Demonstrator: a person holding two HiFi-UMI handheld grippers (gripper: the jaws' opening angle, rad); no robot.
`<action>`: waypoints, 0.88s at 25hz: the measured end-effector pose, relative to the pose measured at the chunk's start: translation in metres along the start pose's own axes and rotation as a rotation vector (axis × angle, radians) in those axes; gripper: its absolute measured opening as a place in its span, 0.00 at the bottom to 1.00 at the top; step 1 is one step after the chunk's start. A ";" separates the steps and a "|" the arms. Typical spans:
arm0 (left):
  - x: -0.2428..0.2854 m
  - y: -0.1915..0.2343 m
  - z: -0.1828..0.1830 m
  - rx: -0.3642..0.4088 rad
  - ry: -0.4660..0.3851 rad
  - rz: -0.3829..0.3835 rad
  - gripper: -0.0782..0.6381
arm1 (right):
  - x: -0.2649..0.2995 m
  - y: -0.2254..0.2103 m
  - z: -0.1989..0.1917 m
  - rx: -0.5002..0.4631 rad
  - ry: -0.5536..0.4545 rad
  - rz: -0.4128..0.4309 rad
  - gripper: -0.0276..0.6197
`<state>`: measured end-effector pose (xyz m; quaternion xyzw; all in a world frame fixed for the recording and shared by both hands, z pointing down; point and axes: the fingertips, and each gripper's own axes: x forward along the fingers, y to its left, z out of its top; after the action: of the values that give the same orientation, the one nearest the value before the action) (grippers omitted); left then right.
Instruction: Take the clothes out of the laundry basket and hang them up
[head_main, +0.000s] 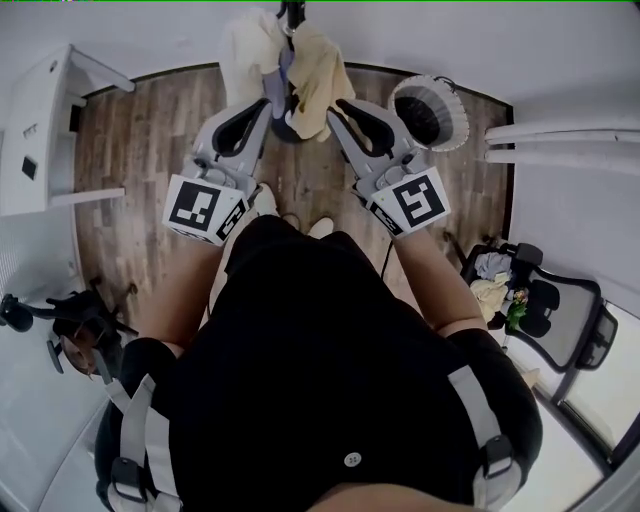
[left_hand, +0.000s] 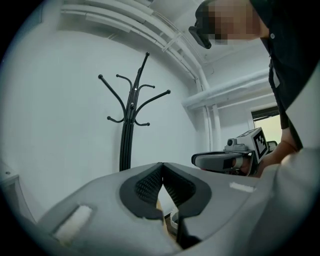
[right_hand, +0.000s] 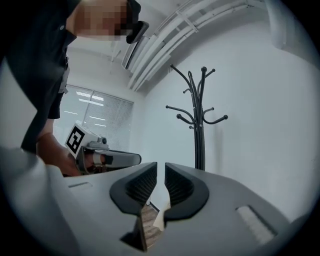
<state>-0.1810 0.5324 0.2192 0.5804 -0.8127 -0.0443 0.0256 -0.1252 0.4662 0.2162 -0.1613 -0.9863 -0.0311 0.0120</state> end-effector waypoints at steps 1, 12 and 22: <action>-0.004 -0.010 0.001 0.006 -0.006 0.002 0.11 | -0.008 0.003 0.001 0.003 -0.006 0.010 0.11; -0.029 -0.066 -0.007 0.021 -0.021 0.018 0.11 | -0.046 0.028 0.000 0.040 -0.028 0.068 0.05; -0.036 -0.061 -0.010 0.022 -0.020 0.035 0.11 | -0.046 0.033 0.004 0.023 -0.030 0.055 0.05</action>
<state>-0.1111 0.5459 0.2230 0.5659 -0.8234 -0.0408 0.0117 -0.0709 0.4835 0.2129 -0.1887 -0.9819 -0.0172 0.0001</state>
